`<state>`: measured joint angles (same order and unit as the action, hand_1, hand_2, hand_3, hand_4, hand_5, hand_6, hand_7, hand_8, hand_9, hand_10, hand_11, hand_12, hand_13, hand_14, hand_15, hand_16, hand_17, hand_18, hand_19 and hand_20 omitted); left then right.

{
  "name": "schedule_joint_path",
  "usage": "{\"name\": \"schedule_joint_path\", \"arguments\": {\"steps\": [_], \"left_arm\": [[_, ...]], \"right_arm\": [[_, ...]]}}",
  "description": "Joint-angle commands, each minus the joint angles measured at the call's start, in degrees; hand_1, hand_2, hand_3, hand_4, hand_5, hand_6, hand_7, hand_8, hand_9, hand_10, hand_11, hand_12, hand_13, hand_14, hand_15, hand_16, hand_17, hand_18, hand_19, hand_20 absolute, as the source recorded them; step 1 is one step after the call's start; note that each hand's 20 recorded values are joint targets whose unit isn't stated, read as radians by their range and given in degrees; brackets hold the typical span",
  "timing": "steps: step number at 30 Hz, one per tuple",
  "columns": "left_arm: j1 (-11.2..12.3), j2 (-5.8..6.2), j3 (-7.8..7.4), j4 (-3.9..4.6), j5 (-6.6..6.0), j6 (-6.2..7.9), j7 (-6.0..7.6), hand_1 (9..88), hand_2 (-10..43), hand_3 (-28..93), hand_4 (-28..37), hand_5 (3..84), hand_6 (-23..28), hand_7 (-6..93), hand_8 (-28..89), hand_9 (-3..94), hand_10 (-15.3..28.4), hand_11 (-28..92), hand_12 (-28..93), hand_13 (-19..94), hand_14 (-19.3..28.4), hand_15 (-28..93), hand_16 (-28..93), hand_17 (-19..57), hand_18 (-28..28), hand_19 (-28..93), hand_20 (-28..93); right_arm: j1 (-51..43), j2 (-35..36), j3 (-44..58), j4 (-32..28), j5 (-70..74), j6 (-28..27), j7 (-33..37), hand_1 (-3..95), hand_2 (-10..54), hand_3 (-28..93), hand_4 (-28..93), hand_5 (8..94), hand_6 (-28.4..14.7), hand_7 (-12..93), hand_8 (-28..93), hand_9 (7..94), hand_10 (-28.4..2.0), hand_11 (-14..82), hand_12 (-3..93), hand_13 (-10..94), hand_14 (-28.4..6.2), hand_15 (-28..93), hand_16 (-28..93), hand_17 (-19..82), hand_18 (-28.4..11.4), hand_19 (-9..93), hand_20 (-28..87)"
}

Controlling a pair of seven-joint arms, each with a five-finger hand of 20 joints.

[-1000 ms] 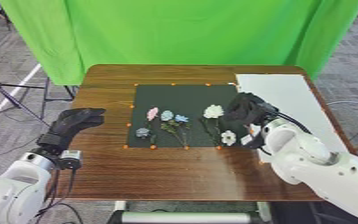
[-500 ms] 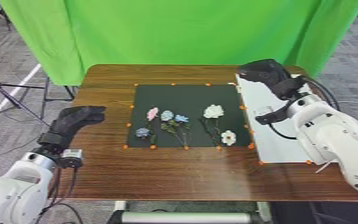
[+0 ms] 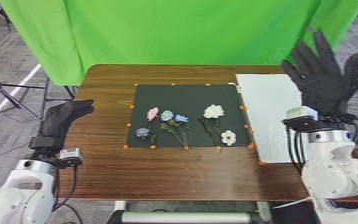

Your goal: Arrange flowers

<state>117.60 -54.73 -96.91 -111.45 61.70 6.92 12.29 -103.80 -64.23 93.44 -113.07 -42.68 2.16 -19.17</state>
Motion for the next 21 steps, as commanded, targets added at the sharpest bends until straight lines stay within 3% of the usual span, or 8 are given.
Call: {"name": "schedule_joint_path", "arguments": {"steps": [1,3,6,10,13,15,16,21], "left_arm": [[1.26,-2.61,-0.42,-2.19,1.93,-1.88,-0.12,20.6,12.5,58,-28.3,51.9,4.7,12.6,-7,51.0,17.3,20,8,35,17.4,14,-4,5.6,9.0,13,11],[2.09,-3.39,-0.84,-2.74,1.62,-1.91,-0.48,20.5,12.4,58,-28.3,52.0,4.7,12.6,-8,51.0,17.3,20,8,35,17.4,14,-4,5.6,9.0,13,11],[2.6,-4.37,-1.03,-2.9,1.85,-2.18,-0.72,20.1,12.2,59,-28.3,51.9,4.7,12.7,-7,50.9,17.2,19,8,35,17.4,14,-4,5.5,9.1,13,11],[2.91,-4.96,-0.94,-3.25,1.86,-1.73,-0.05,20.8,10.8,60,-28.3,51.9,4.6,12.8,-7,50.7,17.2,19,8,35,17.4,14,-4,5.3,9.4,13,11],[3.17,-5.17,-0.85,-3.7,1.86,-1.08,0.11,22.1,9.7,61,-28.2,50.0,4.6,12.3,-8,50.4,17.0,19,8,36,17.6,14,-4,5.3,9.5,13,11],[3.66,-5.64,-1.43,-3.91,2.02,-2.34,-0.08,25.0,8.7,62,-27.4,47.7,4.2,11.5,-7,51.1,16.4,19,7,42,19.4,17,-4,7.6,11.4,17,13],[3.69,-5.44,-1.15,-3.98,2.16,-1.73,-0.07,26.3,8.6,61,-26.2,47.2,4.1,11.4,-8,51.8,16.2,19,7,44,19.8,18,-5,8.7,12.5,19,13],[3.1,-5.78,-1.3,-3.74,3.24,-2.76,0.34,32.7,6.5,61,-20.5,46.5,3.8,11.9,-7,52.7,15.7,19,7,46,18.9,20,-7,11.9,15.7,28,15]], "right_arm": [[-6.51,-3.48,0.28,0.02,-13.9,-1.59,-0.21,-1.6,6.6,69,-20,35.1,1.8,2,-6,31.0,-13.2,1.6,10.0,18,-10.9,-1,13,8,-11.6,0,23],[-7.73,-4.23,0.64,-0.65,-12.69,-1.82,0.15,-1.6,6.6,69,-20,34.9,1.7,2,-6,31.0,-13.2,1.6,10.0,18,-11.3,-1,14,9,-11.6,0,23],[-9.49,-4.83,1.33,-1.42,-13.73,-2.19,0.72,-1.4,6.8,69,-20,35.7,1.7,2,-6,30.6,-13.0,1.5,10.0,18,-12.1,-1,14,9,-12.0,0,23],[-10.9,-5.37,1.93,-1.97,-15.19,-2.45,1.0,-1.8,7.2,69,-21,39.9,1.9,2,-6,28.9,-12.0,0.9,9.8,17,-12.7,-1,14,8,-12.3,0,23],[-12.13,-6.18,2.05,-2.66,-16.78,-1.05,0.45,-1.9,7.4,68,-21,41.3,2.0,3,-6,30.8,-7.8,1.2,9.3,15,-11.2,-2,14,8,-12.3,0,23],[-12.74,-6.47,2.1,-2.92,-16.75,-0.69,0.65,-1.9,7.5,69,-20,42.5,2.0,3,-7,31.0,-6.5,1.0,8.0,13,-10.8,-4,15,7,-11.9,0,23],[-12.88,-6.67,2.42,-2.86,-16.3,-1.58,0.96,-1.8,7.5,69,-21,42.7,2.1,3,-7,30.5,-6.5,1.5,6.9,13,-10.7,-6,17,7,-11.9,0,23],[-14.24,-6.38,2.95,-2.87,-14.35,-2.77,1.22,-1.3,7.3,69,-20,42.6,1.9,4,-7,30.3,-9.1,2.0,6.7,18,-11.6,-5,20,9,-12.7,0,23]]}}
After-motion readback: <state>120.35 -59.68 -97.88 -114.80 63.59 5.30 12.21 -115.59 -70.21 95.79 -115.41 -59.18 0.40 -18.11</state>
